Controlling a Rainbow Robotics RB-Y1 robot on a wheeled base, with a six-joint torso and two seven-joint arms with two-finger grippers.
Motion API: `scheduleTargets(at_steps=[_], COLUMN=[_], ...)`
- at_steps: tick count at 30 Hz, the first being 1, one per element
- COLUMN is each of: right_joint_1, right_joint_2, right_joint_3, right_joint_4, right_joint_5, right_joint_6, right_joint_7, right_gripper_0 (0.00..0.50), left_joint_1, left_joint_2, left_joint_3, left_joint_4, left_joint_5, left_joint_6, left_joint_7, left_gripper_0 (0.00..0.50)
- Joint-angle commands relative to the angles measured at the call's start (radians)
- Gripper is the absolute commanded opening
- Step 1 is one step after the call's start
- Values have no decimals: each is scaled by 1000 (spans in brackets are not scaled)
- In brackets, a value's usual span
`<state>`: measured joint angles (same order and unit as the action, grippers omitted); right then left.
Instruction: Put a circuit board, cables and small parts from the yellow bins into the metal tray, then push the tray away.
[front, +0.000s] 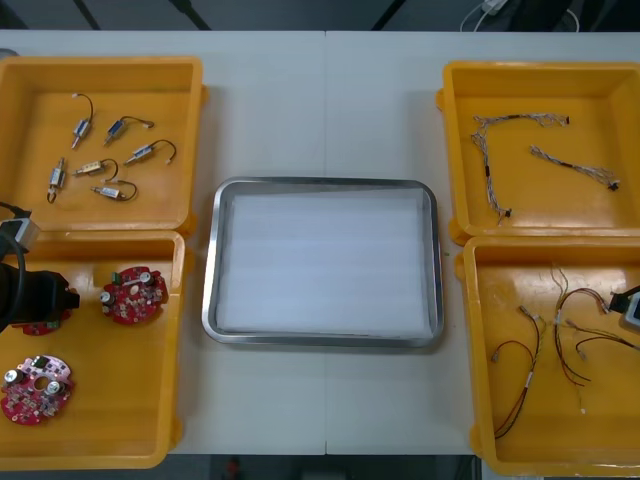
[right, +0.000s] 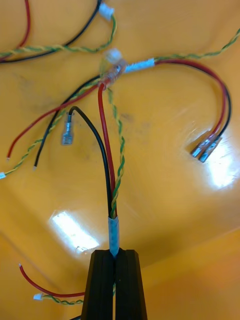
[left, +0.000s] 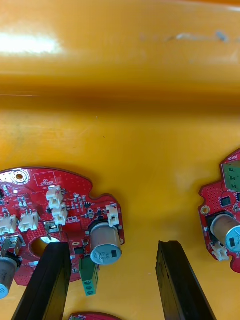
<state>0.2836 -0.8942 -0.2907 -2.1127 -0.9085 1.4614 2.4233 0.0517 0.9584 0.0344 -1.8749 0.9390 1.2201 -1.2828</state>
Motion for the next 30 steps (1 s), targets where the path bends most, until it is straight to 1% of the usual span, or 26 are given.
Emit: scheduleTargets(at_steps=[1,8,10,14,16,18,24,25,26,27,29,30], right_joint_1=[-50,-150,-176,-239,-264,-296,-377,-389,-394,-403,-426,-431], right_joint_2=[63,121,133,138,139,138,138,138,136,133,127,124], right_joint_3=[-114,-170,-174,-171,-168,-162,-125,-117,-113,-102,-81,-73], right_joint_4=[-102,-197,-214,-236,-240,-247,-265,-266,-268,-268,-268,-268], right_joint_5=[-21,-47,-58,-127,-148,-165,-171,-171,-171,-171,-171,-171], right_joint_6=[120,320,361,436,458,458,458,458,458,458,458,458], right_joint_7=[-15,-44,-82,-191,-234,-293,-449,-478,-494,-523,-583,-599], right_gripper_0=[0,0,0,0,0,0,0,0,0,0,0,0], left_joint_1=[30,30,30,30,30,30,30,30,30,30,30,30], left_joint_2=[33,33,33,33,34,34,34,34,34,34,34,33], left_joint_3=[-10,-10,-10,-19,-27,-28,-30,-30,-28,-30,-30,-30], left_joint_4=[3,11,11,10,11,11,11,11,11,11,11,10], left_joint_5=[-8,-6,-8,-16,-19,-22,-29,-31,-32,-34,-39,-40], left_joint_6=[-11,-19,-19,-25,-36,-39,-39,-42,-42,-42,-42,-42], left_joint_7=[-1,29,68,132,154,163,186,189,189,191,191,191], left_gripper_0=[500,500,500,500,500,500,500,459,438,384,226,188])
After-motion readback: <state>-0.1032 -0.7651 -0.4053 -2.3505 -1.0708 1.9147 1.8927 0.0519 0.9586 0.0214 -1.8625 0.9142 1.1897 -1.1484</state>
